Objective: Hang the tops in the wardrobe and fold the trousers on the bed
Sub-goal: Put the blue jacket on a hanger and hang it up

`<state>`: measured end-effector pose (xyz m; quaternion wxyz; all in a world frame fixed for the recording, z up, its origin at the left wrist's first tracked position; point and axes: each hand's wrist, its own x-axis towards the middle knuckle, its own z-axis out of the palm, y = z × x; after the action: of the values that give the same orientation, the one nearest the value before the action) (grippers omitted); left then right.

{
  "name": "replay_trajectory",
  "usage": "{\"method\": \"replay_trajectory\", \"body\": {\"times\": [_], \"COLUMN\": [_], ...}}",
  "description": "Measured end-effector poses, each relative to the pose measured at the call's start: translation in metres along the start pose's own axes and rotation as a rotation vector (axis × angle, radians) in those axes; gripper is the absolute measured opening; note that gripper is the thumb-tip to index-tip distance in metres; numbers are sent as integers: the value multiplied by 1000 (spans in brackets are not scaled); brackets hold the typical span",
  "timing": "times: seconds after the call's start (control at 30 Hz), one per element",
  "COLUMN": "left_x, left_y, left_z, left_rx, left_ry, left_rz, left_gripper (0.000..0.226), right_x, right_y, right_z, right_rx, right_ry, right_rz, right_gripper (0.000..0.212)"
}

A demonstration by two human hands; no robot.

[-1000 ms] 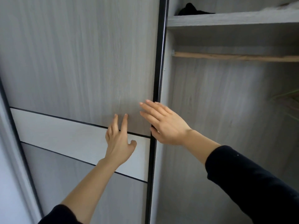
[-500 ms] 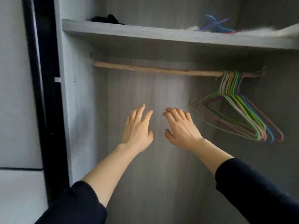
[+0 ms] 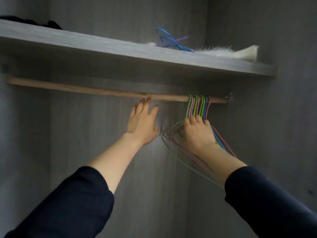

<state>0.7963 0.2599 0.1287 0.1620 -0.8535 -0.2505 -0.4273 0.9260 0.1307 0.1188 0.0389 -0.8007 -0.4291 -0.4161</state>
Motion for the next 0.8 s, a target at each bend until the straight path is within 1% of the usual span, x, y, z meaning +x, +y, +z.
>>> {"method": "replay_trajectory", "body": {"times": [0.13, 0.27, 0.37, 0.47, 0.53, 0.63, 0.67, 0.8], "left_x": [36, 48, 48, 50, 52, 52, 52, 54], "left_y": [-16, -35, -48, -50, -49, -50, -51, -52], "left_z": [8, 21, 32, 36, 38, 40, 39, 33], "left_rx": [76, -9, -32, -17, -29, -37, -34, -8], "left_ry": [50, 41, 79, 121, 142, 137, 124, 28], "left_rz": [-24, -75, -37, -27, -38, -34, -32, -44], "left_gripper": [75, 77, 77, 77, 79, 80, 81, 84], "right_x": [16, 29, 36, 40, 43, 51, 54, 60], "right_y": [10, 13, 12, 10, 8, 4, 2, -10], "right_z": [3, 4, 3, 1, -3, -13, -16, -16], "right_rx": [-4, -21, -35, -7, 90, 364, 440, 673], "right_ry": [-34, -95, -145, -139, -154, -246, -237, -105], "right_rz": [33, 52, 36, 51, 116, 260, 289, 368], "right_gripper": [36, 29, 27, 22, 25, 33, 33, 28]}}
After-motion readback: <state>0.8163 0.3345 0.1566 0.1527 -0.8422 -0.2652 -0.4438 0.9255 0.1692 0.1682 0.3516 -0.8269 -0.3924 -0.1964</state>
